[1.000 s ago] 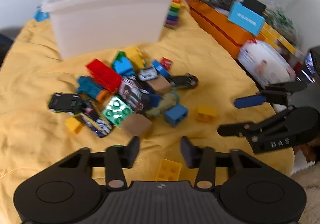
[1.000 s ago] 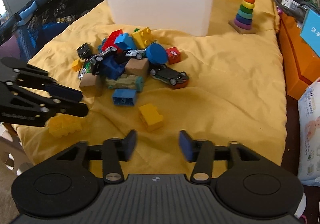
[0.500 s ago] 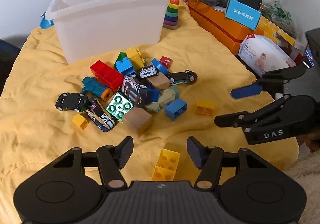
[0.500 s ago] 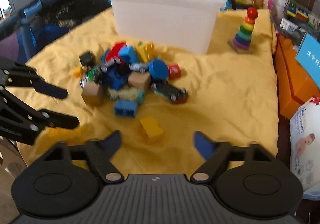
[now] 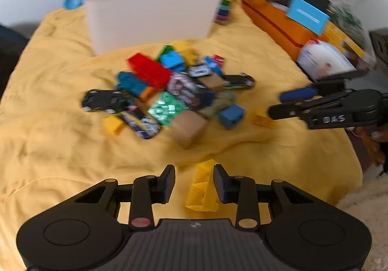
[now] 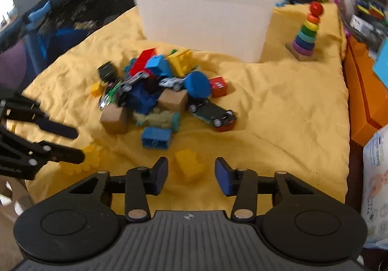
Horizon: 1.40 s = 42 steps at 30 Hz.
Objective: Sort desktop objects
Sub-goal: 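Move left gripper to long yellow brick while right gripper approaches small yellow brick, then close left gripper on long yellow brick while right gripper grasps small yellow brick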
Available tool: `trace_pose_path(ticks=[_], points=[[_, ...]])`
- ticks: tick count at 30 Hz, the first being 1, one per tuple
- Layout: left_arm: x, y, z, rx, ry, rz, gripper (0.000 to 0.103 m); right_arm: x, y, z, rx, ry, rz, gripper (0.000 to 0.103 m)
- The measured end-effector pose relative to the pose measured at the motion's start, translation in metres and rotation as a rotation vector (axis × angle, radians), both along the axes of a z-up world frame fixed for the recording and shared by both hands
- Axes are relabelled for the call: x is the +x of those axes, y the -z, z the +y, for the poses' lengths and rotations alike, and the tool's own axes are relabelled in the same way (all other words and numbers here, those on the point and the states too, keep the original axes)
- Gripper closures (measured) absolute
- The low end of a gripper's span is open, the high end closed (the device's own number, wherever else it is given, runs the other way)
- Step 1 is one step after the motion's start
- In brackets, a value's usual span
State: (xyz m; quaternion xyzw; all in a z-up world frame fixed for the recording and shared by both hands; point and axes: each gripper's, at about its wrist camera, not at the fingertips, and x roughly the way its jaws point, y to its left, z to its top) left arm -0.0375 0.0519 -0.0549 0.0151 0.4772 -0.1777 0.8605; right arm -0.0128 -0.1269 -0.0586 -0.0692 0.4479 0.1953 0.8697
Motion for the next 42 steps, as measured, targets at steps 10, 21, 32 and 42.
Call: trace_pose_path(ticks=[10, 21, 32, 42], points=[[0.003, -0.002, 0.022, 0.103, -0.116, -0.078, 0.063, 0.014, 0.01, -0.01, 0.041, 0.08, 0.048, 0.06], [-0.026, -0.018, -0.021, -0.007, 0.184, -0.094, 0.063, 0.009, 0.009, -0.008, 0.007, 0.05, 0.024, 0.06], [-0.021, -0.001, -0.027, 0.172, 0.177, -0.128, 0.067, 0.01, 0.011, -0.006, 0.001, 0.049, 0.028, 0.06], [-0.011, 0.015, -0.006, 0.14, 0.118, -0.062, 0.067, 0.01, 0.009, -0.005, 0.03, 0.065, 0.031, 0.059]])
